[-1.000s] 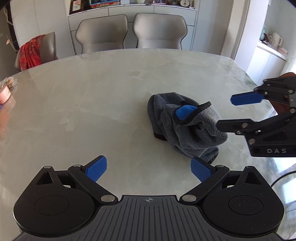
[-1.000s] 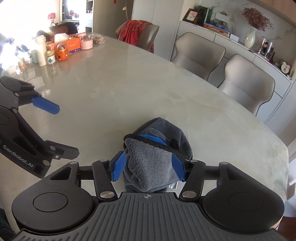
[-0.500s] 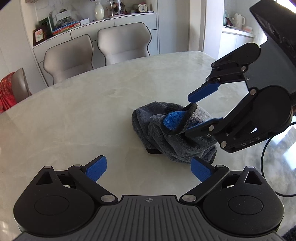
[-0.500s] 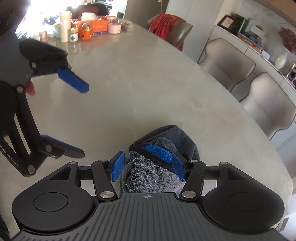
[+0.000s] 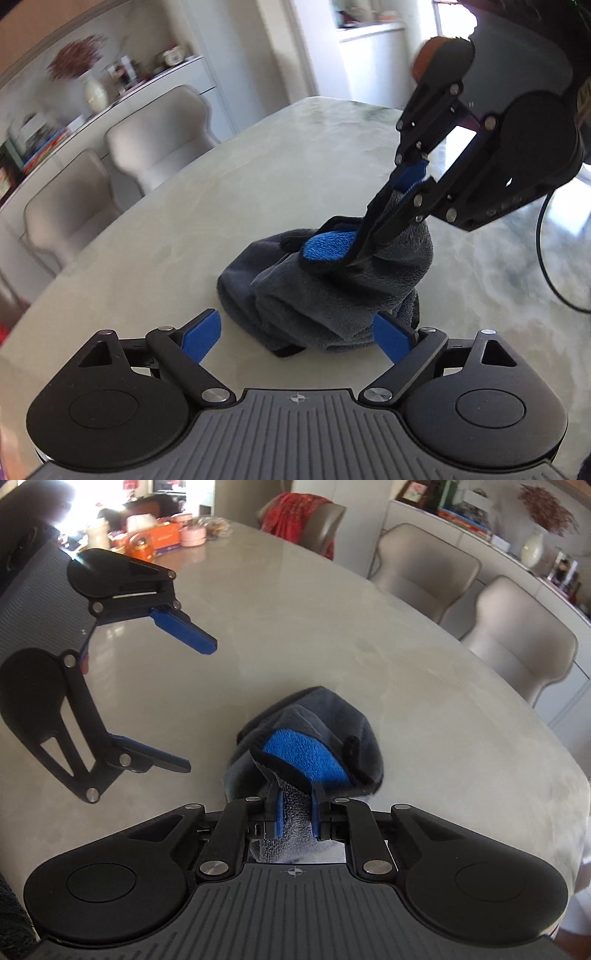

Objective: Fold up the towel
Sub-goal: 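Grasp the crumpled grey towel with the right gripper while the left gripper approaches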

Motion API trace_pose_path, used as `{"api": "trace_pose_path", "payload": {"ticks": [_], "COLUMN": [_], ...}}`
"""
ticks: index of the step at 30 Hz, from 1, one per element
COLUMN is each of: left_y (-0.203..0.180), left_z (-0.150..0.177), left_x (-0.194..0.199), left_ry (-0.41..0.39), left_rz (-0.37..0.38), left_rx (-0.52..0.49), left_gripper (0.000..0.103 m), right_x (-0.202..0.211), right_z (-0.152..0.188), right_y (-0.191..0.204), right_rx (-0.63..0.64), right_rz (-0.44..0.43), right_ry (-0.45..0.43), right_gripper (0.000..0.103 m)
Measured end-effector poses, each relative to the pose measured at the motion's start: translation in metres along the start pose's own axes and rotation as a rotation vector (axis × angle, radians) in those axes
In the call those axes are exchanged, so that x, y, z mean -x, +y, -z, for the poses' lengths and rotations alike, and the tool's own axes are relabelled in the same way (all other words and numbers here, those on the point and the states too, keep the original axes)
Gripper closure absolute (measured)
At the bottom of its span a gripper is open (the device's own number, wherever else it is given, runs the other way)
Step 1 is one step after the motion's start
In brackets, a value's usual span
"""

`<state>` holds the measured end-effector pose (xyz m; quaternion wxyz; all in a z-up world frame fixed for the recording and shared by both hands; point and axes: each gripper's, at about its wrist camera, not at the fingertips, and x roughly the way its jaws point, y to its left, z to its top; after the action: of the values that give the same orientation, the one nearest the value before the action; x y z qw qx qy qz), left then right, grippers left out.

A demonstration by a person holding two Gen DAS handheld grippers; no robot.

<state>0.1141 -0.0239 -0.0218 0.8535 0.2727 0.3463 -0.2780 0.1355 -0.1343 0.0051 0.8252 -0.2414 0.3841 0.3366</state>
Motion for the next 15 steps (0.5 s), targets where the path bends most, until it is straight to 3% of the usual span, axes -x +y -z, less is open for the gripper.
{"api": "trace_pose_path", "payload": {"ticks": [9,14,15], "left_y": [-0.009,-0.017,-0.018], "left_z": [-0.03,-0.035,-0.035], "left_x": [-0.03,-0.047,-0.051], "left_ry": [-0.08,-0.085,-0.076], "left_rz": [0.122,0.163,0.167], "left_rx": [-0.225,-0.341,-0.368], "left_gripper": [0.023,0.037,0.044], "right_x": [0.018,0.024,0.024], "right_z": [0.016,0.021,0.021], "right_y": [-0.012,-0.015,-0.015], "right_rx": [-0.081,-0.111,-0.115], "right_rz": [0.008,0.004,0.003], "right_ry": [-0.016,-0.021,-0.021], "right_gripper": [0.089,0.089,0.089]}}
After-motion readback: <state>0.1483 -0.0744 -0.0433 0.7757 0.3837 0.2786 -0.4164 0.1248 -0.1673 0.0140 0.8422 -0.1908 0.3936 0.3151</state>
